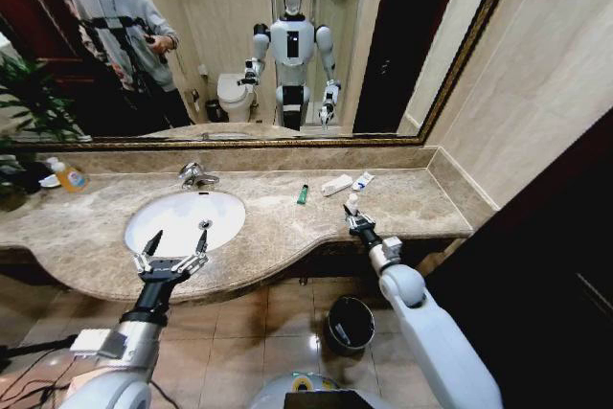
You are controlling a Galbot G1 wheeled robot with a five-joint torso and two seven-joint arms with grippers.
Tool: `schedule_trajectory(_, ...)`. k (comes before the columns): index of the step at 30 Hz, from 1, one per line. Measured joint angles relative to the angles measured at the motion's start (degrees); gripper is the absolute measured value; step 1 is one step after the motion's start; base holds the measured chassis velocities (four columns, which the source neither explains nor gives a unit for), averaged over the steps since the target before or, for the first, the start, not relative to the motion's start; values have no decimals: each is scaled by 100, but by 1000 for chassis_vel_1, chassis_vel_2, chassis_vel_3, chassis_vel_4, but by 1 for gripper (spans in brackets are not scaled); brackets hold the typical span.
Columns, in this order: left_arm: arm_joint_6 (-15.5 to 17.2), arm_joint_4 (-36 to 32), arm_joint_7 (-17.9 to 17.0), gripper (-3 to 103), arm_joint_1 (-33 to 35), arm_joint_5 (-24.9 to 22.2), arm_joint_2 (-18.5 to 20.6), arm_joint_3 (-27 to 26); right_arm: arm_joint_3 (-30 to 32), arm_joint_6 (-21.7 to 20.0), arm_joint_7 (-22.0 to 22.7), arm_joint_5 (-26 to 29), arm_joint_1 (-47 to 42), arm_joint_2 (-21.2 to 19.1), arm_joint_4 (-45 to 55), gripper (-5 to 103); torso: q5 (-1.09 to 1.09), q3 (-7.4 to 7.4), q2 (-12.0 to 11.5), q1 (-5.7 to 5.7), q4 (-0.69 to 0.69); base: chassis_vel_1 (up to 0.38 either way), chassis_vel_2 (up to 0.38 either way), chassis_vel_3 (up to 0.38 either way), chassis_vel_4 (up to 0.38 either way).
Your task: Pick up the trash from the sink and place it in the trash bin.
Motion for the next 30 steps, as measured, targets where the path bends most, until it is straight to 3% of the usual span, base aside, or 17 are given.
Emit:
schedule_trajectory(7,0,0,0,100,0,0,0,0,230,300,-69,46,-720,-53,333,14,0,0,1,0,0,0,0,0,0)
schedule_trajectory(15,0,0,0,100,0,0,0,0,463,1088,-378,46,-1630,120,281,14,-1,-1,1,0,0,0,0,0,0)
schedule_trajectory(22,0,0,0,100,0,0,0,0,489,1691,-674,-58,-2064,252,-762,14,0,0,1,0,0,0,0,0,0)
schedule_trajectory(30,0,0,0,100,0,0,0,0,307,2135,-835,-348,-1723,325,-2463,14,-1,0,0,0,0,0,0,0,0)
